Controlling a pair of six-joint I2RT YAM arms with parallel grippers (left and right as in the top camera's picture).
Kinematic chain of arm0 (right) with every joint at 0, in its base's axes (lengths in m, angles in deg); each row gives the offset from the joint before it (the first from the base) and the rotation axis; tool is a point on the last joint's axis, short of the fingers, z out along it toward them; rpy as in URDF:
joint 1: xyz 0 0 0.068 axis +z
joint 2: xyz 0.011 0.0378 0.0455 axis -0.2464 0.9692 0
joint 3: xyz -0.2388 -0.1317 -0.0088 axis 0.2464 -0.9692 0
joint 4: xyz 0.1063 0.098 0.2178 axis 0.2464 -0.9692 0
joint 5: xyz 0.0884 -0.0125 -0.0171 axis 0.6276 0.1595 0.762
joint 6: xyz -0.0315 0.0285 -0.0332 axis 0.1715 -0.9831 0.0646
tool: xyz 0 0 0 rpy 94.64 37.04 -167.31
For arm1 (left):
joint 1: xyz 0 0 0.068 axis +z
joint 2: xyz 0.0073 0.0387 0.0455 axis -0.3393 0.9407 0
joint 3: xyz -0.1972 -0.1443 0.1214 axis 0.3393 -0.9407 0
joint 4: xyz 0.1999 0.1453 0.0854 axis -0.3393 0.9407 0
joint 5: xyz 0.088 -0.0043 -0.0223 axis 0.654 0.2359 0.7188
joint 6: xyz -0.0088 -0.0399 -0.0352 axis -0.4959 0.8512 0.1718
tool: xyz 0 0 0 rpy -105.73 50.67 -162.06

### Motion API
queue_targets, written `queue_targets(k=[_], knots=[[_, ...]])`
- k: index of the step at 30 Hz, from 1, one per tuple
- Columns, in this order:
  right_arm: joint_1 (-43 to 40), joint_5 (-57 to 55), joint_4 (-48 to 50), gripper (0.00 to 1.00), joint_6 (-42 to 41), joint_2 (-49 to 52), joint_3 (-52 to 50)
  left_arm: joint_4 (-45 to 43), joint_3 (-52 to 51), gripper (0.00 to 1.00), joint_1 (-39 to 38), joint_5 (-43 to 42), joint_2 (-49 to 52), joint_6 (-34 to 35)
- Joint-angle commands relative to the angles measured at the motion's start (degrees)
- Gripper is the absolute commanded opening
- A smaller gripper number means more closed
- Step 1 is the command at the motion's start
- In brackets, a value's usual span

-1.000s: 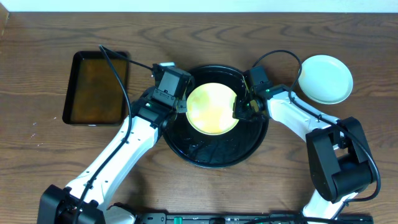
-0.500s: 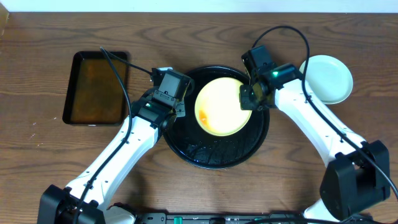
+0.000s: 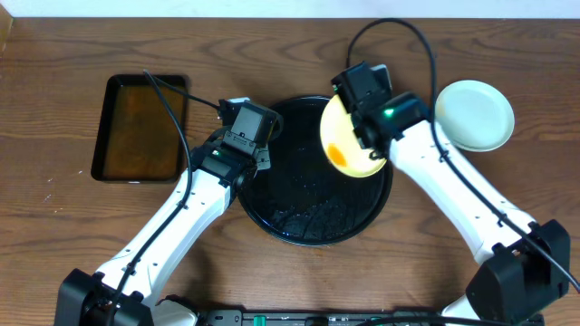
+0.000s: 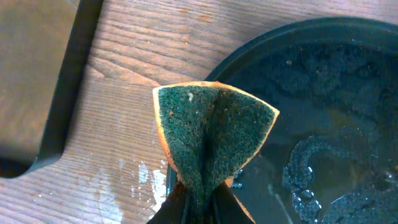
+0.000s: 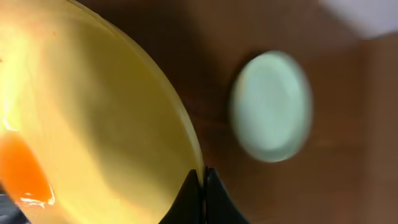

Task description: Clean dirty plates on tray and stack at the side

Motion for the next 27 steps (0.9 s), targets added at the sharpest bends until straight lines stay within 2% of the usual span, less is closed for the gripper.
queue_targets(k=[1, 4, 7, 12, 24, 27], knots=[[4.85, -20.09, 1.73, 0.01, 10.27, -1.64, 1.51, -0.02, -0.24, 0.09, 0.20, 1.18, 0.33, 2.21], [8.17, -27.58, 5.44, 0.01, 13.25, -1.64, 1.51, -0.02, -0.24, 0.08, 0.20, 1.18, 0.33, 2.23], [10.86, -31.87, 9.14, 0.01, 19.02, -1.64, 1.51, -0.02, -0.24, 0.08, 0.20, 1.18, 0.33, 2.23], [12.90, -37.07, 12.96, 0.01, 24.15, -1.64, 1.51, -0.02, -0.24, 0.08, 0.20, 1.18, 0.33, 2.23], [13.31, -36.28, 13.35, 0.01, 23.17, -1.64, 1.49, 0.00, -0.24, 0.08, 0.20, 1.18, 2.14, 2.23], [13.29, -33.27, 13.20, 0.01, 23.02, -1.64, 1.49, -0.02, -0.24, 0.08, 0.20, 1.18, 2.19, 2.25]])
